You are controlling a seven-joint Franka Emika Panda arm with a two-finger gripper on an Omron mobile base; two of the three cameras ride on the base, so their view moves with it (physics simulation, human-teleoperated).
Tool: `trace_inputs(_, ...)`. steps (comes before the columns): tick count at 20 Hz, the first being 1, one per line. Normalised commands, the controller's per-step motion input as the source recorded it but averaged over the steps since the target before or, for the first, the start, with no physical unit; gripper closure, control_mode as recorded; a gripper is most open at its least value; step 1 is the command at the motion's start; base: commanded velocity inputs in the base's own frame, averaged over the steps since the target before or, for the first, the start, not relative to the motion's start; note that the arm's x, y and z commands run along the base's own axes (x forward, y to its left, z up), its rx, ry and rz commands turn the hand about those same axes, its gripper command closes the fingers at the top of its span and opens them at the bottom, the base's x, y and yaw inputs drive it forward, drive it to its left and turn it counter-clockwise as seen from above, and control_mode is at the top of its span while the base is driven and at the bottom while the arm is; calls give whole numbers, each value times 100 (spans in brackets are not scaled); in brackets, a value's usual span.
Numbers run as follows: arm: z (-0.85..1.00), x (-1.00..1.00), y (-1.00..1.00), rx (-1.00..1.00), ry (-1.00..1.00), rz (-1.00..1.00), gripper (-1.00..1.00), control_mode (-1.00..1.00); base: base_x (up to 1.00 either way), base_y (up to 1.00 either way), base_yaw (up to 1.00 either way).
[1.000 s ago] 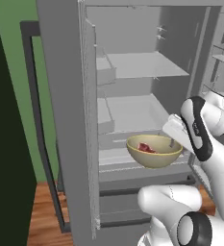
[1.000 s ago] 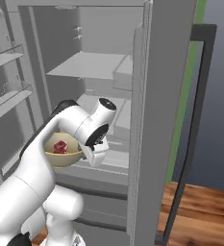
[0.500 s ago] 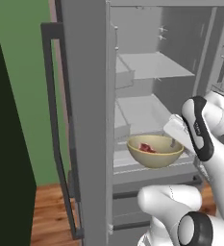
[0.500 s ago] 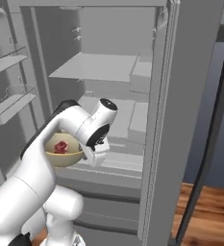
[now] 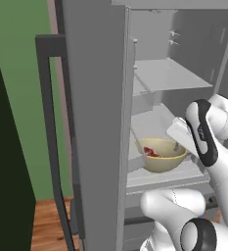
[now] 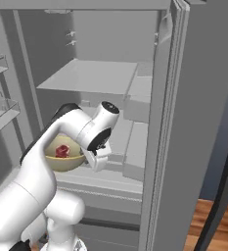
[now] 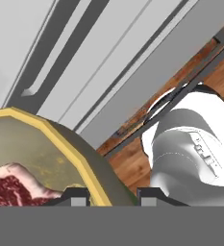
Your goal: Place one of the steaks on the plate and the other in the bowl. Then place the bowl in the fridge.
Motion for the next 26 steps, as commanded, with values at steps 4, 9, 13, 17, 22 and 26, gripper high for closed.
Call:
trace_inputs(4,0,0,0,0,0,0,100,100,42,-2,0)
trace_inputs(9,0,0,0,0,0,0,100,100,17,-13,0)
trace_inputs(13,0,0,0,0,0,0,100,100,14,-6,0)
trace_inputs(17,0,0,0,0,0,0,100,100,14,0,0)
trace_inputs(22,0,0,0,0,0,0,100,100,6,0,0)
trace_inputs(26,-2,0,0,0,-19,-4,100,-100,0,0,0)
